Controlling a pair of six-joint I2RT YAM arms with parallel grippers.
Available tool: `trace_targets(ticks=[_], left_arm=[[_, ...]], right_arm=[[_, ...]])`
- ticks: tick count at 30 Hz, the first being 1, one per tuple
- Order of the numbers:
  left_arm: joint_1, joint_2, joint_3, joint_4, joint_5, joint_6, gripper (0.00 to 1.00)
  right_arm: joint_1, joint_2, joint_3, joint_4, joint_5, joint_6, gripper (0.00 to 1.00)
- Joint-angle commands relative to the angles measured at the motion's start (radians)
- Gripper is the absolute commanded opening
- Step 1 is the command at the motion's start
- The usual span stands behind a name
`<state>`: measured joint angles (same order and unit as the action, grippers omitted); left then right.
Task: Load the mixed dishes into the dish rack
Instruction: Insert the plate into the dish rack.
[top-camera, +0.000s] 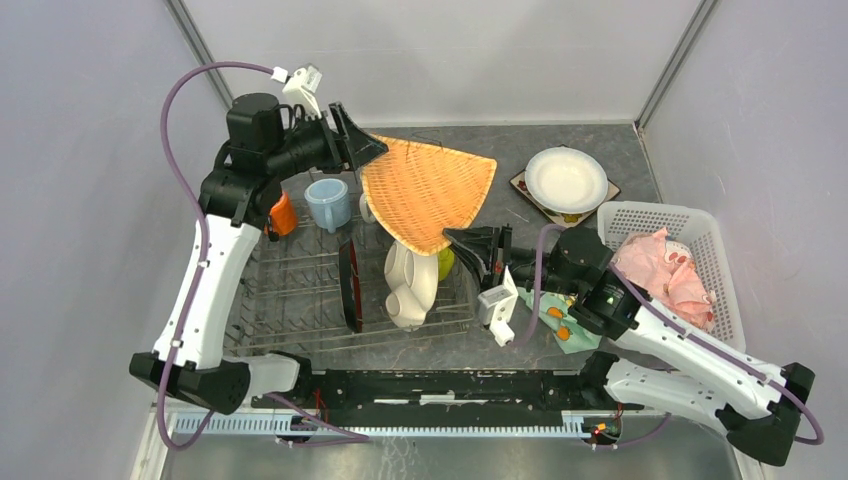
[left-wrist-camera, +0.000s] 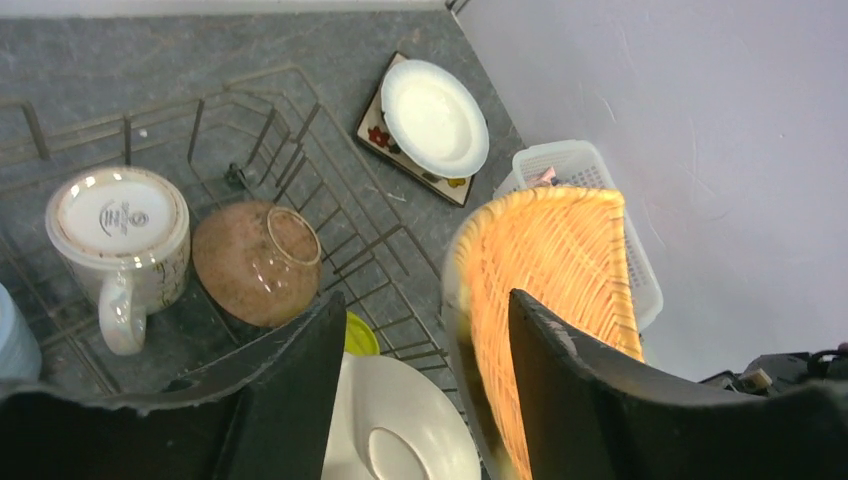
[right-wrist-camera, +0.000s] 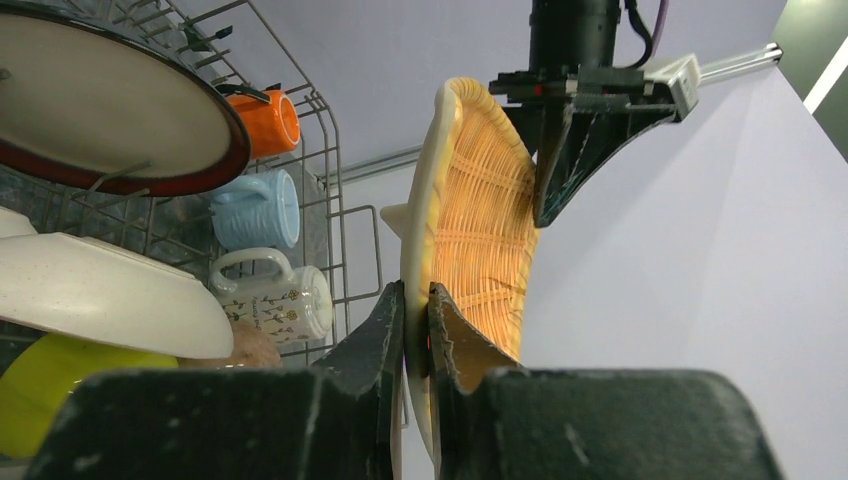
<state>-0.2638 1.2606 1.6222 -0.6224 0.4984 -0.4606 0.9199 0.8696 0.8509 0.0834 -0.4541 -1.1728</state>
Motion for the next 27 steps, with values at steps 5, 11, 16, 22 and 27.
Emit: trace_targets(ticks=[5,11,16,22,27], left_arm=[[0.004,0.019,-0.012,0.009,-0.006,0.008,0.35],[0.005,-0.02,-0.038,0.044,-0.026,-0.005,0.02],[0.008,-0.096,-0.054,0.044,-0.151,-0.012,0.02],[0.009,-0.179,-0.055,0.037,-0.32,-0.003,0.02],[0.009,-0.24,-0.035,0.009,-0.504,0.056,0.02]], right_arm=[[0.04,-0.008,0.036,0.07,0.028,-0.098,0.0],[0.046,-0.013,-0.005,0.107,0.038,-0.02,0.12],[0.046,-0.026,-0.083,0.161,0.059,0.117,0.59],[0.047,-0.07,-0.199,0.236,0.055,0.242,0.96],[0.047,-0.127,-0.253,0.269,0.123,0.327,0.98]])
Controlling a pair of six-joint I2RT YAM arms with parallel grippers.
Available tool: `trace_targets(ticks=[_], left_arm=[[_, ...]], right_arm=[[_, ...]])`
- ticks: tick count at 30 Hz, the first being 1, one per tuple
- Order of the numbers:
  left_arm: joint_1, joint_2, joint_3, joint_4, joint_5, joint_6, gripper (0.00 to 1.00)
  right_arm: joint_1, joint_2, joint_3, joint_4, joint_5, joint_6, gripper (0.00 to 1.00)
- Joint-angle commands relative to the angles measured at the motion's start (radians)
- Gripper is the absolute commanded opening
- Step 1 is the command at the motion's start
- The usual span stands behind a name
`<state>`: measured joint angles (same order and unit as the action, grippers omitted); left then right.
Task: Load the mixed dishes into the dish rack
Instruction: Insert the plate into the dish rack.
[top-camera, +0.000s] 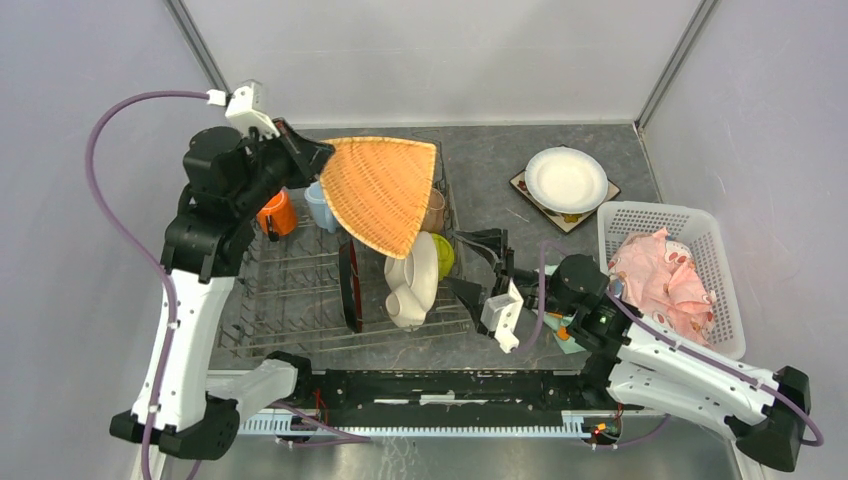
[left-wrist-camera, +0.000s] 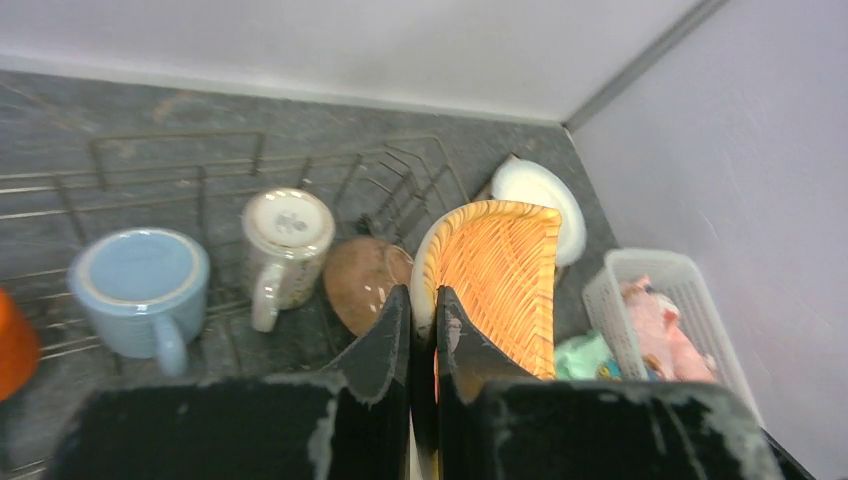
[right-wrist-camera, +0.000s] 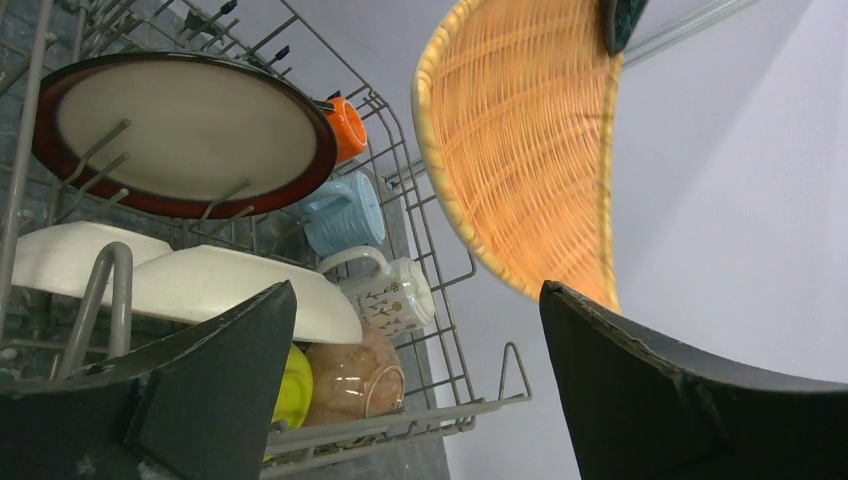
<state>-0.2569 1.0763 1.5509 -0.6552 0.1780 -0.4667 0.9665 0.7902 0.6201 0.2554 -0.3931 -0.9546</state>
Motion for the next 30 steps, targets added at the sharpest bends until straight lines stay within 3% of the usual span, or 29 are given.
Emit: trace_targets(ticks=[1,6,11,19,30], left_arm=[[0.002,-0.069,0.04,0.037,-0.231,0.082,0.02],[0.002,-0.148,0.02,0.011,-0.487,0.219,0.02],[0.002,-0.223,-0.016,-0.032,-0.635,0.311,0.02],[0.002,-0.291,-0.108,-0.209,-0.667,0.298,0.02],[-0.014,-0.41,-0.247,-0.167,-0.73,0.427,0.02]], right_arm=[[0.0,-0.058,-0.028,0.097,0.082,0.123,0.98],[0.0,-0.098,-0.04,0.095,0.21,0.203,0.98],[0.0,-0.123,-0.048,0.102,0.336,0.278,0.98],[0.0,-0.127,-0.053,0.095,0.422,0.295,0.98],[0.0,-0.108,-0.033,0.065,0.468,0.269,0.98]])
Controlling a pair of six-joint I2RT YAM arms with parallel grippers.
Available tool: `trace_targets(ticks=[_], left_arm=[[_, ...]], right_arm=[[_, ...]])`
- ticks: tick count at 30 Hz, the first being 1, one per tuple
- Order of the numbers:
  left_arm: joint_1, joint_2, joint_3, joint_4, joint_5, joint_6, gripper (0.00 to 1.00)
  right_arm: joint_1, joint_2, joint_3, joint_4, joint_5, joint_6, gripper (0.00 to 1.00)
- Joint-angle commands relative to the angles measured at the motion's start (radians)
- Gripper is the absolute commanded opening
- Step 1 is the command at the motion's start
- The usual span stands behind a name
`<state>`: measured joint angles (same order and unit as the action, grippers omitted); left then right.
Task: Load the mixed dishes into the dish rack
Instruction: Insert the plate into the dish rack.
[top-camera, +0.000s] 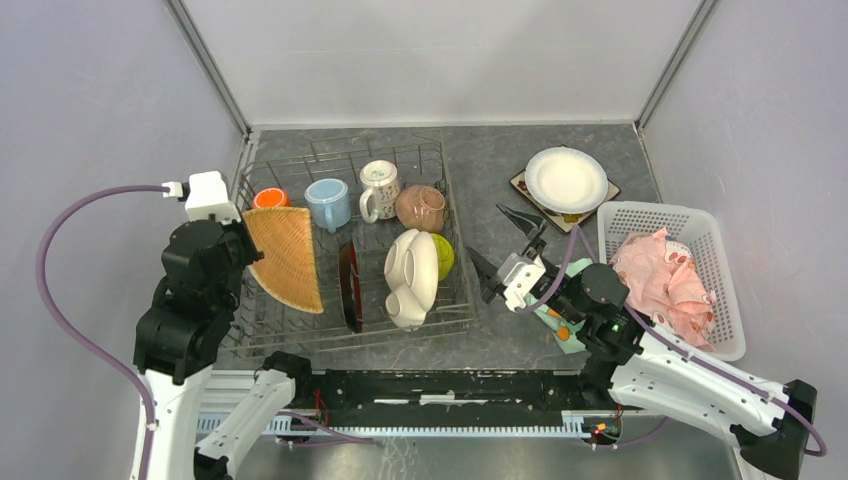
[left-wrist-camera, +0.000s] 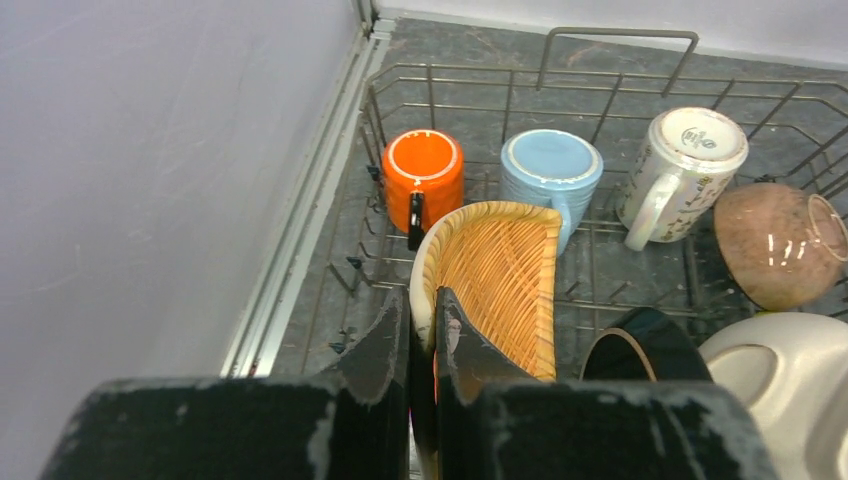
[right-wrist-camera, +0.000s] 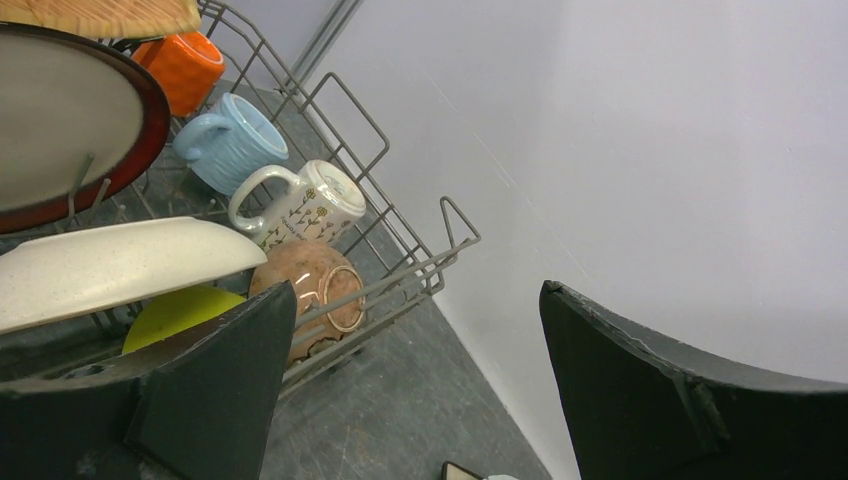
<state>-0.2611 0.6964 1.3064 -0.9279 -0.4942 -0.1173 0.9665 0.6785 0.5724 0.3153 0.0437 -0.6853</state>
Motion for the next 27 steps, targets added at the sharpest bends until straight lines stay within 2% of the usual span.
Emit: trace_targets(ticks=[1,7,13,20,27], left_arm=[[-0.012,-0.027,-0.003,0.106,-0.055,0.082,0.02],[-0.024,-0.021,-0.003,0.074,-0.012,0.093,0.02],[-0.024,0.003,-0.007,0.006,0.087,0.046,0.02],[-0.025,0.015,-0.006,-0.016,0.07,0.047,0.02],[-0.024,0.015,-0.05,-0.02,0.122,0.027,0.02]], right_arm=[[0.0,0.006,0.018,-0.001,0.031,0.0,0.98],[0.0,-0.005,0.016,-0.009,0.041,0.0,0.98],[0.0,-0.014,-0.013,-0.003,0.053,-0.018,0.98],[0.0,-0.017,-0.025,0.003,0.066,-0.026,0.98],[0.0,-0.009,-0.048,0.03,0.074,-0.026,0.98]])
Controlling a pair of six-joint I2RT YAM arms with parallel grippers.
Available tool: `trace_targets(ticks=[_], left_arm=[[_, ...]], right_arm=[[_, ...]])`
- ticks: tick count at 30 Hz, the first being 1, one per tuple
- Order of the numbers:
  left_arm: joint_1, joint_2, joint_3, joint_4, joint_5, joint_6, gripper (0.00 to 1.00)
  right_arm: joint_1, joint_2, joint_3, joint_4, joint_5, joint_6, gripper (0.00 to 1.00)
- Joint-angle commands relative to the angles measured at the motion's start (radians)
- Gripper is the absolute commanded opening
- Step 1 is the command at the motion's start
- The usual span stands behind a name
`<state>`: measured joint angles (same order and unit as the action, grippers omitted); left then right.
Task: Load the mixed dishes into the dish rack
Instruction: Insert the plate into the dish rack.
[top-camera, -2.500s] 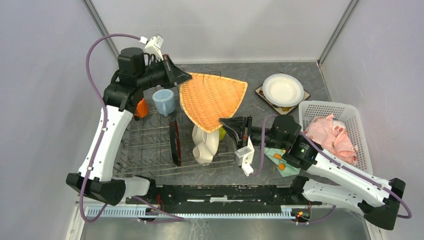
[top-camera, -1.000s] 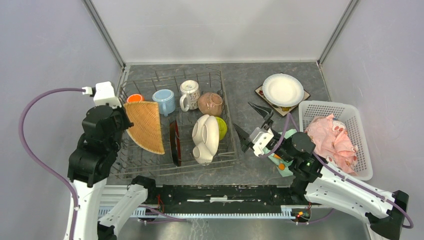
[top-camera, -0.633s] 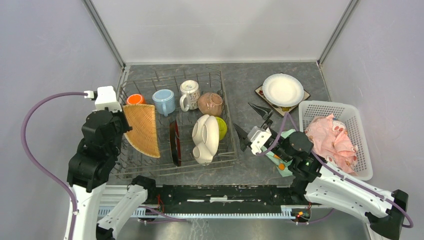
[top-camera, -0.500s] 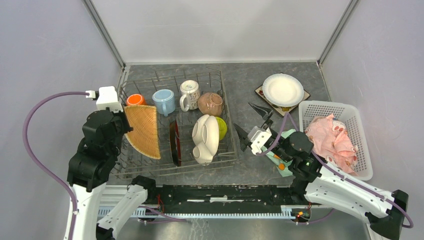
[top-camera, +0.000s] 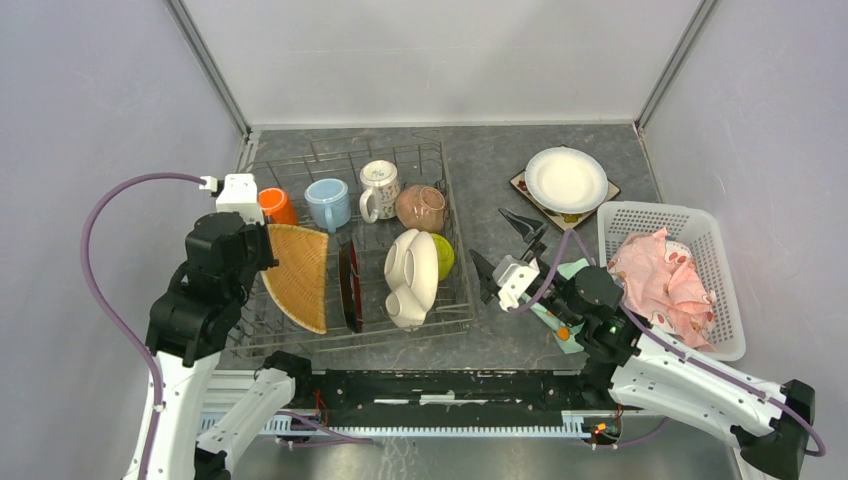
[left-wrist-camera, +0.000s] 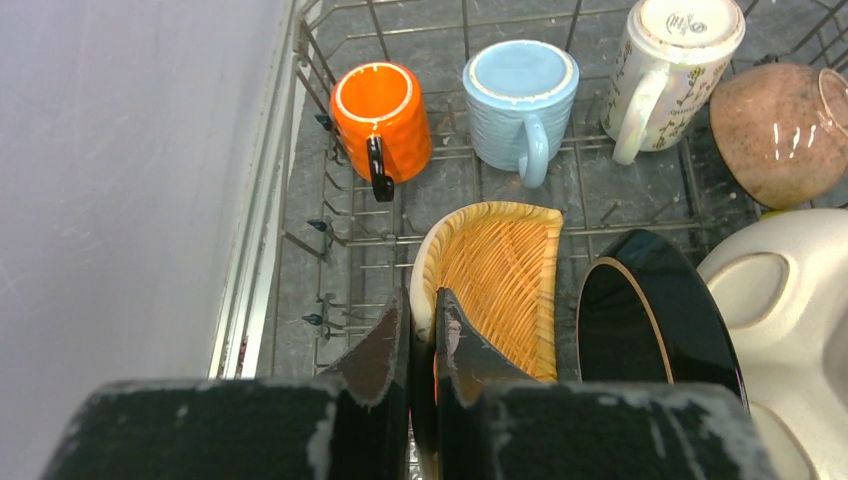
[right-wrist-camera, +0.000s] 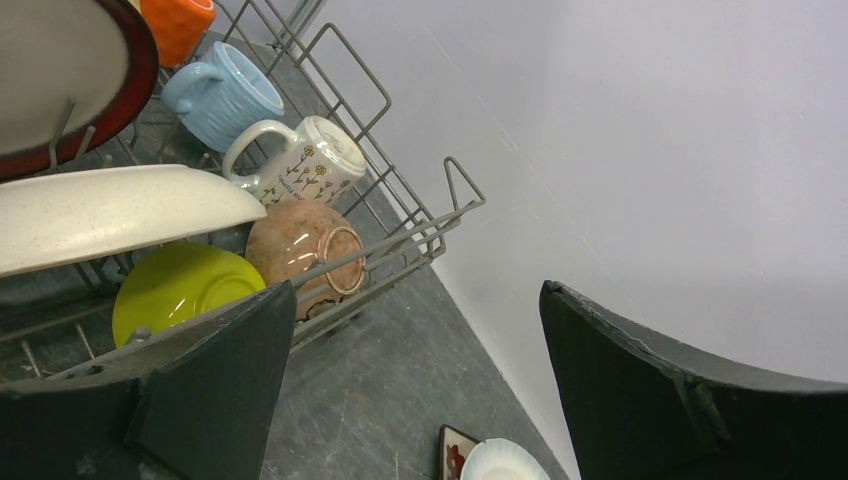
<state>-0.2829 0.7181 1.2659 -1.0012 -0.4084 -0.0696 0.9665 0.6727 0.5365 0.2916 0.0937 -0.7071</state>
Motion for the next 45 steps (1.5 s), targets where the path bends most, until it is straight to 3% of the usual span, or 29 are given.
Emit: trace_targets(ticks=[1,11,17,23,33,45], left_arm=[[-0.002,-0.007,-0.012,0.053,0.036,-0.02,0.02],[-0.002,0.009,-0.039,0.055,0.034,-0.053,0.02],[-0.002,-0.009,-0.042,0.11,-0.066,-0.016,0.02],[-0.004,-0.009,-0.006,0.083,-0.06,0.053,0.02],[-0.003,0.01,0.064,0.052,-0.02,0.035,0.02],[-0.007,-0.008,-0.029,0.081,0.005,0.123,0.02]], right_arm=[[0.0,-0.003,-0.013,0.054,0.024,-0.005,0.98],[0.0,-0.018,-0.029,0.053,0.035,-0.014,0.98],[-0.001,-0.04,-0.038,0.05,0.038,-0.012,0.98],[0.0,-0.065,-0.042,0.029,0.057,-0.025,0.98],[0.0,-0.073,-0.05,0.025,0.066,-0.032,0.98],[0.0,-0.09,-0.055,0.028,0.067,-0.031,0.98]])
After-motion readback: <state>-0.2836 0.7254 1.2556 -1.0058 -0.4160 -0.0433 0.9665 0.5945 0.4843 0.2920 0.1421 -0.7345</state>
